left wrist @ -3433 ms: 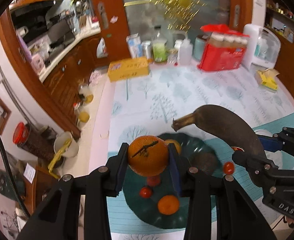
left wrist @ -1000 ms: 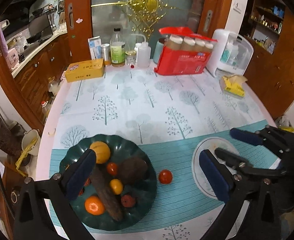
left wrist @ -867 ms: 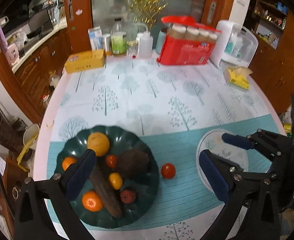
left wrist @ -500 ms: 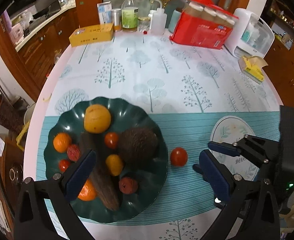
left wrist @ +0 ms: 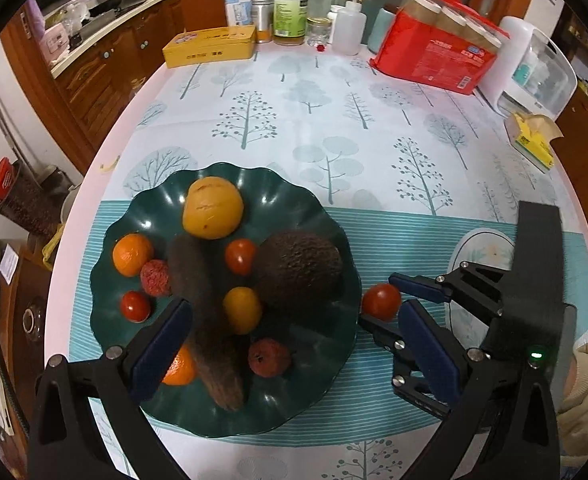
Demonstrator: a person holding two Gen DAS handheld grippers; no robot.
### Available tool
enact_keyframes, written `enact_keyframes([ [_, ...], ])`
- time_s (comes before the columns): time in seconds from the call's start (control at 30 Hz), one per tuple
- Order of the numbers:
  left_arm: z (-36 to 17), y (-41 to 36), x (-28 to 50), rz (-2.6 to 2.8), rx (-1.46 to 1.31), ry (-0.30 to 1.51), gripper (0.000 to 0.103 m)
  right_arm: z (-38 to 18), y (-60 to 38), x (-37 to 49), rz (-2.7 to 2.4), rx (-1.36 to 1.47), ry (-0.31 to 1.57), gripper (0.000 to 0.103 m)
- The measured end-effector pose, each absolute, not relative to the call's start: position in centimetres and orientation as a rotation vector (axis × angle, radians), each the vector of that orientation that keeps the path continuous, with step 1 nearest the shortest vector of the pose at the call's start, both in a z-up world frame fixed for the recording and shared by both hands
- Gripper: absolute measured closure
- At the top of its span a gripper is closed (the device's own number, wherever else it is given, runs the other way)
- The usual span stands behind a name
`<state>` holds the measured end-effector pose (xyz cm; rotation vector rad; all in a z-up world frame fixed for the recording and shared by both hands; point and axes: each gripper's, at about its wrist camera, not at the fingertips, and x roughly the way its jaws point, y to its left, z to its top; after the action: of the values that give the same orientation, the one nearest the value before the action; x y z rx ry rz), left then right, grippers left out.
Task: Organize fruits
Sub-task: 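Grasp the red tomato on the cloth with the right tool, then carry the red tomato with the right tool over the green plate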
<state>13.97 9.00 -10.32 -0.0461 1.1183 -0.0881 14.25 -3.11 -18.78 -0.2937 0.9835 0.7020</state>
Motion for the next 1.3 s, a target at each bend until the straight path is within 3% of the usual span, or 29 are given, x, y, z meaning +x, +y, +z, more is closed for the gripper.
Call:
enact_keyframes([
  [0.07,-10.4,9.2,13.8,-0.067,-0.04,1.119,0.001,-19.3,-3.1,14.4,0.706,-0.283,0.987,0.061],
  [0.1,-10.4,9.2,13.8,-0.06,-0.037,1.124,0.001,-19.3,-3.2,14.3,0.702,-0.274,0.97,0.066],
  [0.27,-9.6,9.5,13.0,-0.056,-0.045,1.118,0.001,-18.6,-3.9,14.7,0.693,-0.215,1.014,0.067],
  [0.63,-6.0,10.4,10.3,-0.092,-0.043,1.036,0.001,-11.9,-5.7,10.8,0.629,-0.226,0.952,0.067],
  [0.97,-3.9,13.5,9.2,-0.068,-0.091,0.996,0.001,-6.6,-2.2,7.2,0.666,-0.252,0.839,0.067],
  [1.3,-2.7,17.5,9.3,0.032,-0.092,0.945,0.001,-5.2,2.0,10.1,0.651,-0.227,0.849,0.066],
])
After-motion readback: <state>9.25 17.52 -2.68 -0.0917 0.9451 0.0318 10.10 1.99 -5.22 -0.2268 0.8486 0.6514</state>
